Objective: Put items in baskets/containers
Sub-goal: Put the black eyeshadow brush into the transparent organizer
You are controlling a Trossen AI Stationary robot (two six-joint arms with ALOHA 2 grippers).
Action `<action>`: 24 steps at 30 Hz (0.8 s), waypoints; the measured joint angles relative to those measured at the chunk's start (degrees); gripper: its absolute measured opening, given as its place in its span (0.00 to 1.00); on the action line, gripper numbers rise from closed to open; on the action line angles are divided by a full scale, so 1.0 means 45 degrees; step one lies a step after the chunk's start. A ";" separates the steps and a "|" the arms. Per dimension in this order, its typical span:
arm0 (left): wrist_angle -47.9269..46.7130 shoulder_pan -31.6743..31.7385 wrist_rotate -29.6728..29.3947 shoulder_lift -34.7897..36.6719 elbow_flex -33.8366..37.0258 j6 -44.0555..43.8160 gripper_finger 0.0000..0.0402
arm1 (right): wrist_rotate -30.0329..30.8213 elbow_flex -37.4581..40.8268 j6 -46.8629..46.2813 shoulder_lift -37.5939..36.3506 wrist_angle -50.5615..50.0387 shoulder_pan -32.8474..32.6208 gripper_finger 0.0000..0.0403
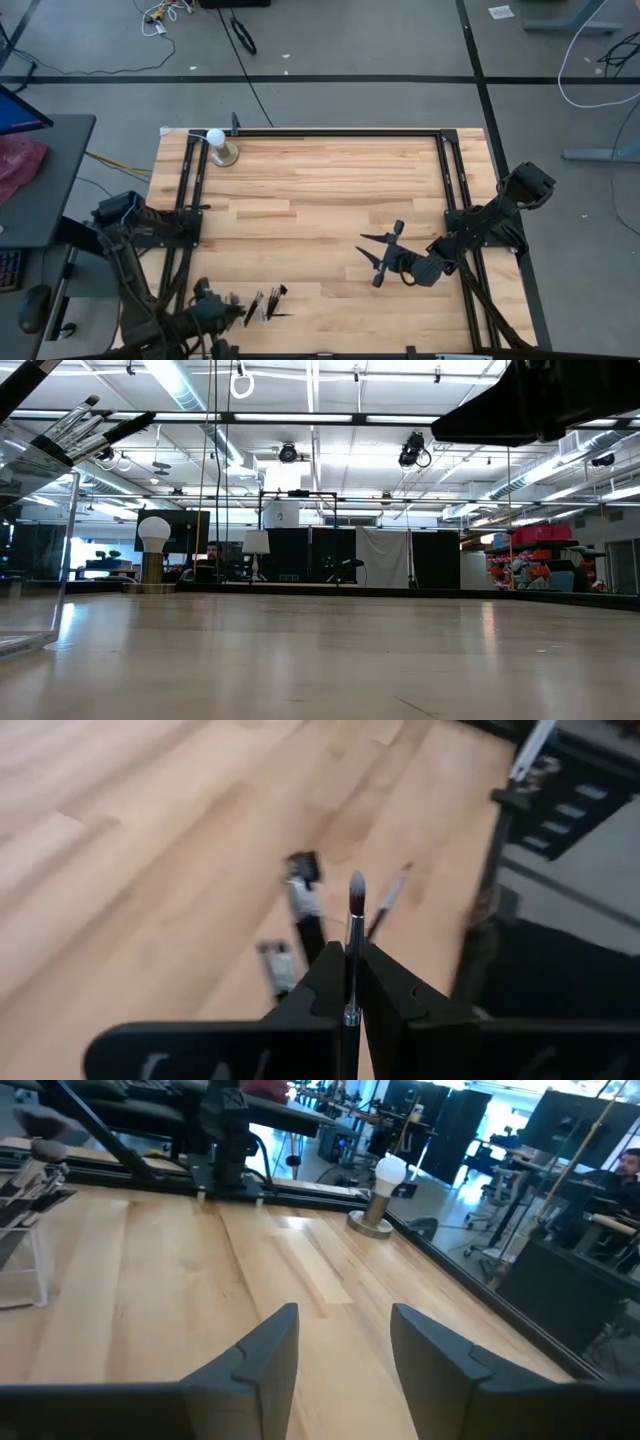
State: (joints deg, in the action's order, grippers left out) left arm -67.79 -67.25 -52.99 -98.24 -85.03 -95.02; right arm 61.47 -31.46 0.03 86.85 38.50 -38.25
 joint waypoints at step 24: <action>-0.0152 -0.0115 0.1373 -0.0097 0.1919 -0.1123 0.04 | -0.0010 0.0000 0.0102 0.0005 0.0016 0.0016 0.40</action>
State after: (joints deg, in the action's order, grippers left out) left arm -68.47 -67.77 -46.81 -98.67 -76.40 -100.07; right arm 61.43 -31.46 0.49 86.87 38.57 -38.17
